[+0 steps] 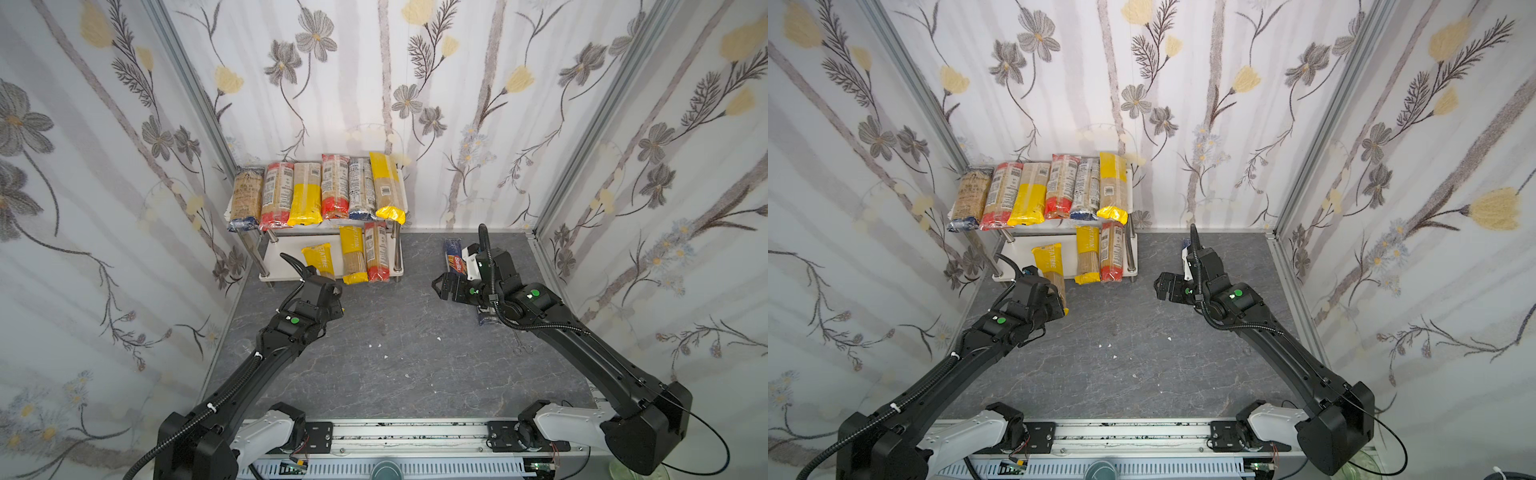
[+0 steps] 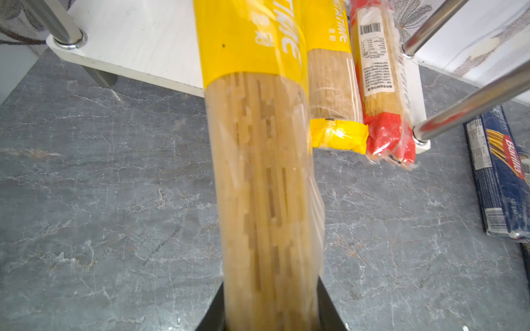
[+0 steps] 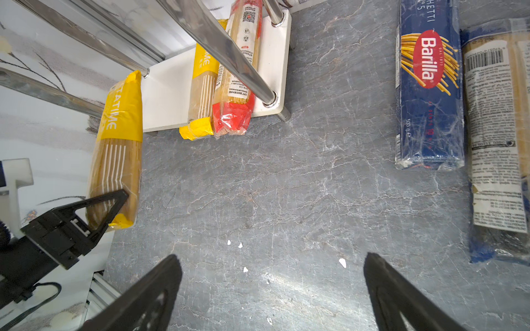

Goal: Arrange pasta packages on shelves
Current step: Place the pasta bag on the shelf.

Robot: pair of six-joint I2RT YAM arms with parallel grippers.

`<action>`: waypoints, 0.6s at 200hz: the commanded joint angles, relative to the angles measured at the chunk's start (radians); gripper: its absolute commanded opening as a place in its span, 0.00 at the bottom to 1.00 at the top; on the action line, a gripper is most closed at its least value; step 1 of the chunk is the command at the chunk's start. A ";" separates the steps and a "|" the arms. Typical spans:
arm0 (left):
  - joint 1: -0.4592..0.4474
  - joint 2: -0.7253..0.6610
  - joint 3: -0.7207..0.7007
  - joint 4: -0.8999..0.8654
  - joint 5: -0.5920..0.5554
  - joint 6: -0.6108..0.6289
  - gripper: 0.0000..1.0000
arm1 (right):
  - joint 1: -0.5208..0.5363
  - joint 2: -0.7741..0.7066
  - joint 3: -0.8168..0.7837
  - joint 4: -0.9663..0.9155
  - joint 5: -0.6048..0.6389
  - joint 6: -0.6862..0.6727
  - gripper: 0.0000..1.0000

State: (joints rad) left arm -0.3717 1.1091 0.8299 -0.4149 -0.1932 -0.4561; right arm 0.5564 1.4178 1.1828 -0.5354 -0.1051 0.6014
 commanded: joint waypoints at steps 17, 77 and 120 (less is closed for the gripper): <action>0.109 0.088 0.029 0.281 0.126 0.143 0.00 | 0.002 0.065 0.067 0.043 0.008 0.009 1.00; 0.214 0.280 0.112 0.410 0.208 0.233 0.00 | -0.012 0.171 0.162 0.042 -0.050 0.010 1.00; 0.237 0.396 0.189 0.437 0.226 0.264 0.00 | -0.049 0.228 0.184 0.043 -0.074 0.008 1.00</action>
State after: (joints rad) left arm -0.1444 1.4666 0.9821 -0.1474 0.0196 -0.2382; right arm 0.5232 1.6360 1.3521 -0.5259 -0.1577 0.6022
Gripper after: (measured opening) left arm 0.281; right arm 0.996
